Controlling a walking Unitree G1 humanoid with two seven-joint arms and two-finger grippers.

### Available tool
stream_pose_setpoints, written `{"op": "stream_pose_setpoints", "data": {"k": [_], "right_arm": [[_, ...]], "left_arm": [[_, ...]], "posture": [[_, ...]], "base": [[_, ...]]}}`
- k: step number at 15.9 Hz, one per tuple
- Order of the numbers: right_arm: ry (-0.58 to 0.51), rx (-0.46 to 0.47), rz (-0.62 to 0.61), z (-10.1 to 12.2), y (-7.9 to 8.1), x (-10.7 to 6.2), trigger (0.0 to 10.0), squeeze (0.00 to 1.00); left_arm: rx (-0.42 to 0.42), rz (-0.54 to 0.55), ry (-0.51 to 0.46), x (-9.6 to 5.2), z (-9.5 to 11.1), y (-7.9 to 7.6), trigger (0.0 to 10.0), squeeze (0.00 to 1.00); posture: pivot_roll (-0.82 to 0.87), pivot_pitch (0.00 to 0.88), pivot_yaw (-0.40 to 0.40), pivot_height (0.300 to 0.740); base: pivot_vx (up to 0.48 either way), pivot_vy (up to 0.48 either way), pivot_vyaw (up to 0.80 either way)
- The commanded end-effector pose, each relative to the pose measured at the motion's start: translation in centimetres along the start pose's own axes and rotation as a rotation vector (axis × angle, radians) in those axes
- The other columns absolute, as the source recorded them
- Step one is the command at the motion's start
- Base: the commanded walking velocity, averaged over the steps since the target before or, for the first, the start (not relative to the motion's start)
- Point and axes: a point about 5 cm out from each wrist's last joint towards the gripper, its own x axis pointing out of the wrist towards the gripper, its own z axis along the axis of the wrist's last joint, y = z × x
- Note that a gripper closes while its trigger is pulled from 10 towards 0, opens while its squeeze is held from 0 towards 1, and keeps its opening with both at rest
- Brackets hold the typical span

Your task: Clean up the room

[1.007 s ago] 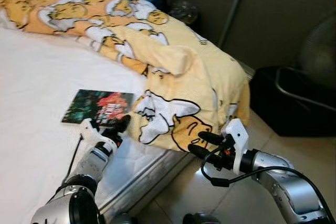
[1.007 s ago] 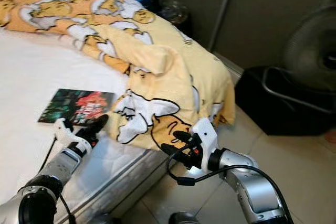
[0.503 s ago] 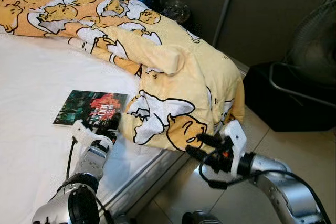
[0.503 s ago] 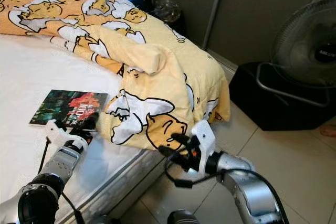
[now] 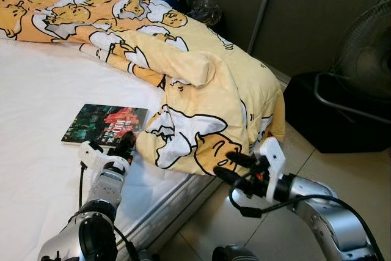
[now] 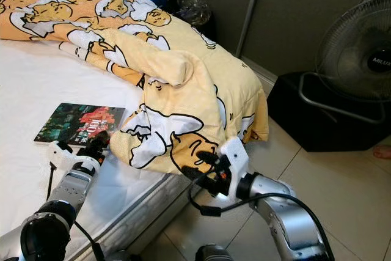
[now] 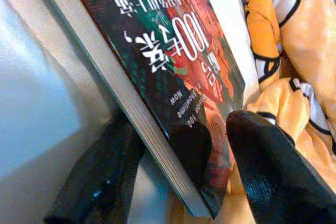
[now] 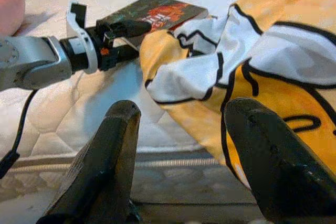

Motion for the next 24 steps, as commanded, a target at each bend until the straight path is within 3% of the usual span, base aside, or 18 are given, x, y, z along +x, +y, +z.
{"op": "stream_pose_setpoints", "data": {"k": [1, 5, 8, 12, 16, 18, 19, 21, 23, 24], "right_arm": [[-0.004, 0.000, -0.017, -0.1, -0.1, -0.1, 10.0, 0.00], [0.000, -0.016, 0.030, 0.1, 0.2, 0.6, 10.0, 0.00], [0.004, -0.039, -0.016, 0.3, -0.7, 1.2, 10.0, 0.00], [-0.002, -0.043, -0.019, 0.5, -0.9, 1.4, 10.0, 0.00], [-0.023, -0.052, -0.061, 0.6, -1.3, 1.5, 10.0, 0.00], [-0.070, -0.049, -0.106, 1.0, -1.4, 1.5, 10.0, 0.00], [-0.106, -0.034, -0.136, 1.3, -1.4, 1.4, 10.0, 0.00], [-0.184, 0.008, -0.187, 1.8, -1.1, 0.7, 10.0, 0.00], [-0.220, 0.026, -0.238, 1.8, -1.1, 0.0, 10.0, 0.00], [-0.246, 0.030, -0.289, 1.9, -1.1, -0.3, 10.0, 0.00]], "left_arm": [[0.006, 0.011, -0.026, 0.2, 0.8, 0.0, 0.0, 0.00], [0.022, 0.010, -0.023, 0.1, 1.5, 0.3, 0.0, 0.00], [0.088, 0.020, 0.020, 0.1, 1.0, 0.2, 0.0, 0.00], [0.082, 0.011, 0.034, 0.3, 0.7, -0.2, 0.0, 0.00], [0.086, 0.011, 0.008, 0.2, 1.6, 0.2, 0.0, 0.00], [0.138, 0.001, -0.012, 0.1, 2.5, 0.3, 0.0, 0.00], [0.193, -0.028, -0.005, 0.1, 2.8, 0.2, 0.0, 0.00], [0.211, -0.223, -0.044, -0.3, 3.7, -1.2, 0.0, 0.00], [0.212, -0.345, -0.108, -1.5, 4.8, -2.8, 0.0, 0.00], [0.213, -0.408, -0.159, -2.8, 5.7, -4.4, 0.0, 0.00]], "posture": [[-0.23, 0.097, 0.039, 0.740], [-0.22, 0.050, 0.059, 0.740], [-0.21, 0.046, 0.055, 0.740], [-0.22, 0.061, 0.057, 0.740], [-0.21, 0.050, 0.068, 0.740], [-0.20, 0.047, 0.080, 0.740], [-0.20, 0.039, 0.088, 0.740], [-0.17, 0.018, 0.087, 0.740], [-0.15, 0.009, 0.081, 0.740], [-0.14, 0.011, 0.077, 0.740]], "base": [[0.000, 0.000, 0.00], [0.000, 0.000, 0.00], [0.000, 0.000, 0.00], [0.000, 0.000, 0.00], [0.000, 0.000, 0.00], [0.000, 0.000, 0.00], [0.000, 0.000, 0.00], [0.000, 0.000, 0.00], [0.000, 0.000, 0.00], [0.000, 0.000, 0.00]]}}
